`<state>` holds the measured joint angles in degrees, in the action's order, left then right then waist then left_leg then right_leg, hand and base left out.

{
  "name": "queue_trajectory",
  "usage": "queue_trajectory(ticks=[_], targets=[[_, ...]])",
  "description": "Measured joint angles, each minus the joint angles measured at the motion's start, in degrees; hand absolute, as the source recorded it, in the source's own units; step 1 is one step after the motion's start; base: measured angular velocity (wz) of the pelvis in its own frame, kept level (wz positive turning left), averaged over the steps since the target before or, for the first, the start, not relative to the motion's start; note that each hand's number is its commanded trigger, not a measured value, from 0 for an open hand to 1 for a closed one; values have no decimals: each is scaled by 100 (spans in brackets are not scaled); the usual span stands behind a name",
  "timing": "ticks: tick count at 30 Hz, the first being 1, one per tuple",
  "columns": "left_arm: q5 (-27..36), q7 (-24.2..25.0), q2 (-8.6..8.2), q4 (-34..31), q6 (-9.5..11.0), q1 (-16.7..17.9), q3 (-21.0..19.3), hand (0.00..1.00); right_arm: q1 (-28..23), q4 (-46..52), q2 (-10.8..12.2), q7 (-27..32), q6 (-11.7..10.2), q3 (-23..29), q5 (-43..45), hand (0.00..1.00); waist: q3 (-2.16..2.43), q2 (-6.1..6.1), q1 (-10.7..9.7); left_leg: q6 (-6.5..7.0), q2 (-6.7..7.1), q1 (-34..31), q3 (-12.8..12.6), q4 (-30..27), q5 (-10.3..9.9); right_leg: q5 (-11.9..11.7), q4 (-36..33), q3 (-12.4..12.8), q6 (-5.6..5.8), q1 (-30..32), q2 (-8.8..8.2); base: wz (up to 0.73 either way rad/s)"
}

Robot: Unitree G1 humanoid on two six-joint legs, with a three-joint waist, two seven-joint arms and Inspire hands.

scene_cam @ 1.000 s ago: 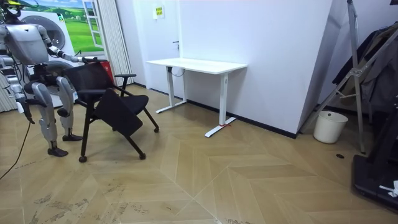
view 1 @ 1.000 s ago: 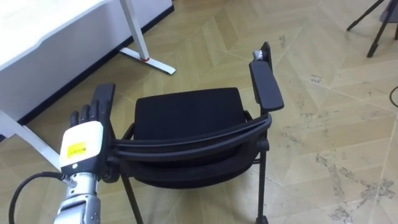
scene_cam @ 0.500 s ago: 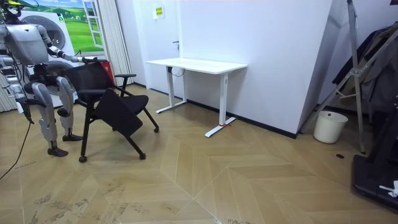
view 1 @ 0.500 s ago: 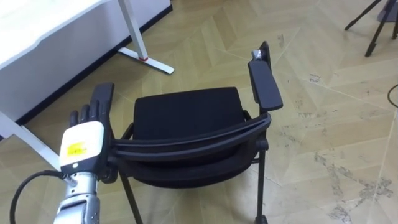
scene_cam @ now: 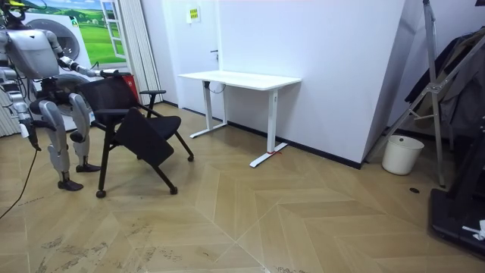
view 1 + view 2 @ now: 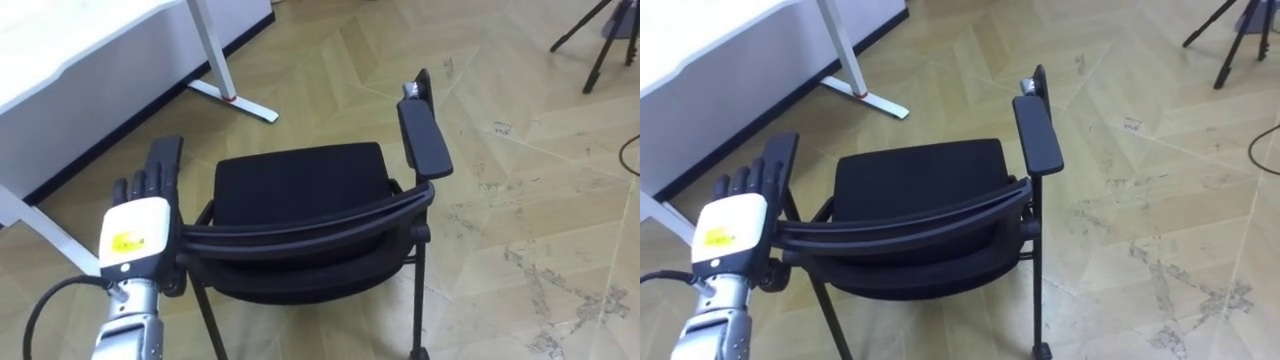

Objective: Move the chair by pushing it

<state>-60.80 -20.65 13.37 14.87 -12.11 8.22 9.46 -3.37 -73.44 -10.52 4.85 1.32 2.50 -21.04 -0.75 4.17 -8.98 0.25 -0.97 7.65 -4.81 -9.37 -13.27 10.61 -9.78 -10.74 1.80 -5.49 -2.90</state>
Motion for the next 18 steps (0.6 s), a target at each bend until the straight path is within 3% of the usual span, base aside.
queue_trajectory(ticks=[5,6,7,8,9,18], targets=[[14,-98,-12,106,-15,-29,0,0,-1,51,1,45,-2,-12,2,0,2,-1,-3,11,0,-4,-47,1,8,-2,-20,50,0,37,0,-3],[14,-119,-16,124,-15,-32,2,50,-1,59,2,45,-2,-12,1,0,3,-3,-4,11,0,-3,-54,1,8,-3,-23,54,1,39,0,-4],[14,-138,-25,149,-15,-45,3,78,0,68,2,45,-3,-12,1,0,4,-5,-4,12,0,-2,-61,1,9,-5,-26,59,4,39,-1,0],[14,-145,-29,173,-15,-61,3,95,0,80,2,45,-3,-12,1,0,5,-6,-4,14,0,-1,-66,1,10,-8,-29,64,5,40,-1,0],[14,-156,-31,197,-15,-73,5,100,0,89,3,45,-3,-12,2,0,6,-6,-4,15,1,0,-67,1,11,-9,-28,66,6,41,-1,0],[30,-162,-33,400,-15,-250,30,100,1,259,3,57,-7,-13,5,0,31,-2,-29,32,26,-9,-68,1,21,-43,-27,97,27,36,-15,0]])
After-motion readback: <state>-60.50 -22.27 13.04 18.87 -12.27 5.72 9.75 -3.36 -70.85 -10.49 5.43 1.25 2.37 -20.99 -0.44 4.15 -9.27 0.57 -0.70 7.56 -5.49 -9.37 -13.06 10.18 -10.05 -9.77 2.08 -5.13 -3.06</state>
